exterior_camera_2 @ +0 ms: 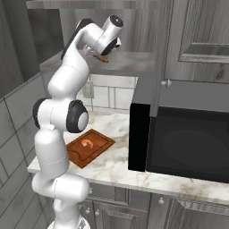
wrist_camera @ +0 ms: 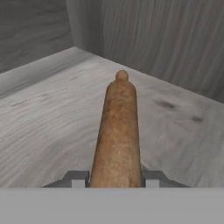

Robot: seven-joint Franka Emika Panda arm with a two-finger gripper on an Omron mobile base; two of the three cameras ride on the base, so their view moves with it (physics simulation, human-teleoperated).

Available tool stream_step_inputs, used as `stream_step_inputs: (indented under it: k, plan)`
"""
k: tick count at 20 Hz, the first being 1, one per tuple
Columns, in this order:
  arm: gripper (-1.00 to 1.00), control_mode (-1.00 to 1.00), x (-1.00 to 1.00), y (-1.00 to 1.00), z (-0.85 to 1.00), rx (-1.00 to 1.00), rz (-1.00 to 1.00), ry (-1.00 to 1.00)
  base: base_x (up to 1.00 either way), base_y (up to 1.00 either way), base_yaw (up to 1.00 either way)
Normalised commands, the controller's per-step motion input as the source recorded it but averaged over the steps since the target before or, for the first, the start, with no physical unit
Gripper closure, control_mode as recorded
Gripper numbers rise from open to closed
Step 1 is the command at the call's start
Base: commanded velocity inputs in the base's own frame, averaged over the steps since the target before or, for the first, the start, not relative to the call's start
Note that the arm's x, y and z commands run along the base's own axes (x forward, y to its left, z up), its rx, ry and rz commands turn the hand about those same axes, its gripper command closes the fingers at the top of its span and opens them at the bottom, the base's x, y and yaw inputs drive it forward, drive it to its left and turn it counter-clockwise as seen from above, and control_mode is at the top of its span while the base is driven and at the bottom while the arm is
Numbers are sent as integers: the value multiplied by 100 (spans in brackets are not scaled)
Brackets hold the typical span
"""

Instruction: Open the cabinet, retrieve the rolling pin, and place it next to the meat on the cutting board to prepare for tenderizing.

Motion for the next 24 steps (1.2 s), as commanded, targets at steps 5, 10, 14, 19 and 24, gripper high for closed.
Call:
stream_step_inputs:
  k: [5,10,14,19,24]
  plan:
    - [100,-100,-49,9,0,0,0,-14,0,0,0]
    - [100,-100,-92,16,0,0,0,-26,0,0,0]
    - [100,-100,-100,24,0,0,0,-24,0,0,0]
    - [100,-100,-100,31,0,1,0,-16,0,0,0]
    - [100,-100,-100,27,0,3,0,-10,0,0,0]
